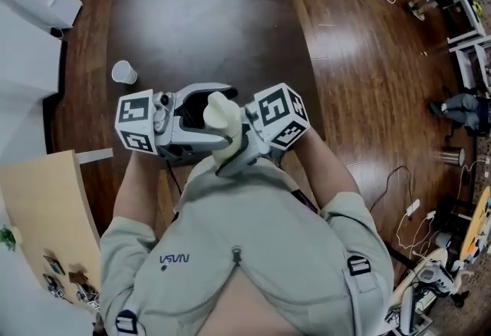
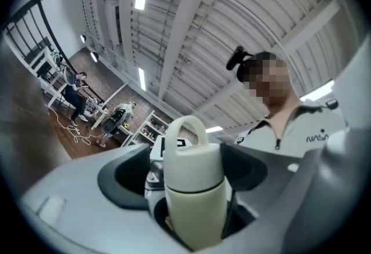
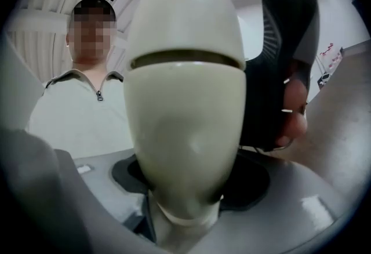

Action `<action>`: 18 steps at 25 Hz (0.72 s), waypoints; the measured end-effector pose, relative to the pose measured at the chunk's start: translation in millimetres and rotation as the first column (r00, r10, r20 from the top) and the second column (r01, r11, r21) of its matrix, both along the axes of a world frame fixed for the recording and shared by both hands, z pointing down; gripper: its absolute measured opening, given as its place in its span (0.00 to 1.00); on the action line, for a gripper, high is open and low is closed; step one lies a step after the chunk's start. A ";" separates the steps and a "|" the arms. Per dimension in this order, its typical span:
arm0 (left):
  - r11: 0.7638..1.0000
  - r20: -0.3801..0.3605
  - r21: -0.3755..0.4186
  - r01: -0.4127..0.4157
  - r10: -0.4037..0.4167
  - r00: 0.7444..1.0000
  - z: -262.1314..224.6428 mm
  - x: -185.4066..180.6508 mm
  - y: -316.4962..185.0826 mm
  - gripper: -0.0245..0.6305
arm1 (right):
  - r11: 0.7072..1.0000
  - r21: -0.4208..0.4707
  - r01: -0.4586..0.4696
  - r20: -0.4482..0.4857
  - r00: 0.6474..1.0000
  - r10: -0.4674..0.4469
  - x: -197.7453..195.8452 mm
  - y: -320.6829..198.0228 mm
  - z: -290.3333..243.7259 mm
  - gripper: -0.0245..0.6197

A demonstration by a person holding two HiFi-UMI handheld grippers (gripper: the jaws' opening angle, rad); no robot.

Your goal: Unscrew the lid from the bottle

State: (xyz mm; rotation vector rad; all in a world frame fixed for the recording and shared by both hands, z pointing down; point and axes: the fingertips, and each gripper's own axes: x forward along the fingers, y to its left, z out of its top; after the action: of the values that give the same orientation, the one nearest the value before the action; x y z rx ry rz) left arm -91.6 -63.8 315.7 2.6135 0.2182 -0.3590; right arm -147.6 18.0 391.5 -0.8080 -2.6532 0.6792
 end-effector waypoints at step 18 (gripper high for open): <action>0.884 0.200 0.249 0.396 -0.447 0.872 19.8 8.8 -24.9 0.51 | 0.793 0.383 -0.473 -0.146 0.817 0.558 1.7 -74.6 51.5 0.51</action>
State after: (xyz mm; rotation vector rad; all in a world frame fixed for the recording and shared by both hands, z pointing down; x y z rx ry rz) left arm -82.8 -88.7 335.4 2.8626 -0.4404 -0.1477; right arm -145.9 -56.6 443.1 0.1193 -2.6410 0.3898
